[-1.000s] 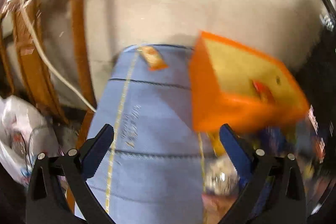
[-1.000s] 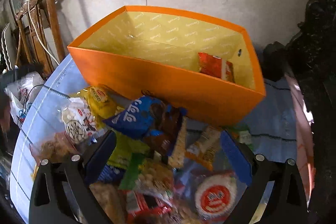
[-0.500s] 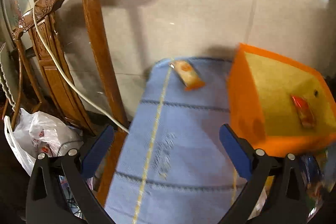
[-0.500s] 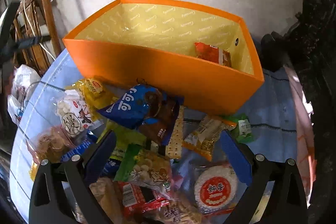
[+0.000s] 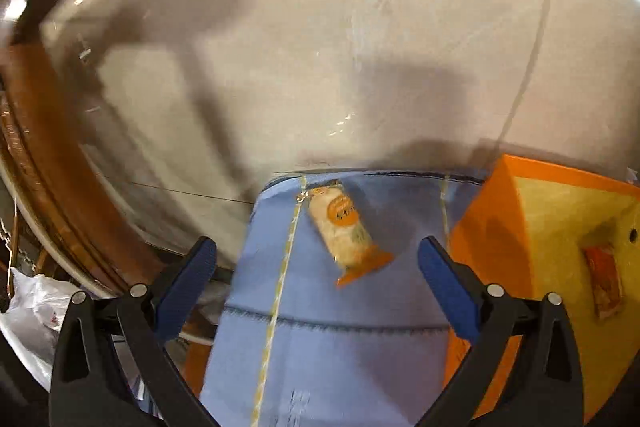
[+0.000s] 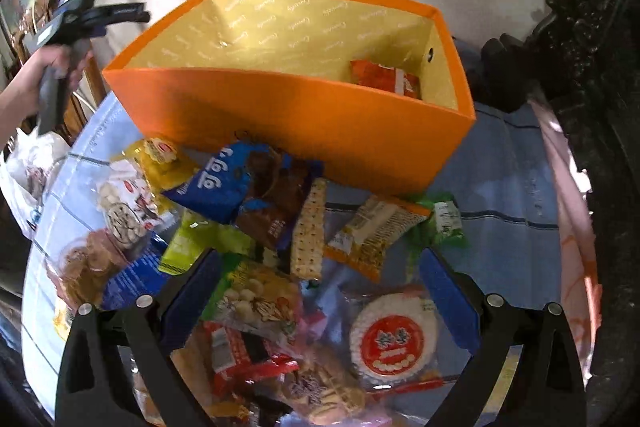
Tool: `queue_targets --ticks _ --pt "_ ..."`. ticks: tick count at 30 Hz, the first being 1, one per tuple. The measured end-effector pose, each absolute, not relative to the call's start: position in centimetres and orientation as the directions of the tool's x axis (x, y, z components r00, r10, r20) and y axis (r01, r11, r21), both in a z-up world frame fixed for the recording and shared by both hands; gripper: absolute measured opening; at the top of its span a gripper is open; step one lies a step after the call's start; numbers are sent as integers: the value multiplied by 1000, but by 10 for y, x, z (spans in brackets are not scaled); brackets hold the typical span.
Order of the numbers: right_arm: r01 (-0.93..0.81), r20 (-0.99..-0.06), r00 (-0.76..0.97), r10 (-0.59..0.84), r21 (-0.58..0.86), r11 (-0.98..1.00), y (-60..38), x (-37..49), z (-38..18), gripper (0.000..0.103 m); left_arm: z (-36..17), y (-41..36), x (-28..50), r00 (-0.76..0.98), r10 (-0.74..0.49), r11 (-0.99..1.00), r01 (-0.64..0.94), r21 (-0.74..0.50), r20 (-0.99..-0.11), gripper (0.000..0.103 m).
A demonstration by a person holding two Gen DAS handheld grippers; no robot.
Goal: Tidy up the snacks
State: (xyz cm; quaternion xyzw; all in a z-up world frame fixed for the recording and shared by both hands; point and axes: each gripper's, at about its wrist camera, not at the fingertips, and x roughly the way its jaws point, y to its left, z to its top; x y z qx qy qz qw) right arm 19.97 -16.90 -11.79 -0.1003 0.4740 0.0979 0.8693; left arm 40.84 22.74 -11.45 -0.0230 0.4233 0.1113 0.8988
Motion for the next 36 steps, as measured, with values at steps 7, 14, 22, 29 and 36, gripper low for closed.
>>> queue_targets --ticks 7,14,22,29,36 --pt "-264 -845 534 24 -140 954 -169 201 -120 99 -174 241 460 515 173 969 -243 50 -839 99" --pt "-227 -863 505 -10 -144 963 -177 209 -132 99 -208 235 483 501 151 969 -244 28 -852 99" --pt "-205 -845 532 53 -67 977 -171 214 -128 99 -199 212 484 503 158 984 -156 90 -850 35" --pt "-248 -790 594 150 -3 969 -119 236 -136 99 -191 208 447 497 116 992 -102 75 -860 35" --pt "-160 -792 607 63 -44 986 -104 267 -161 45 -179 218 410 496 76 995 -88 37 -865 35"
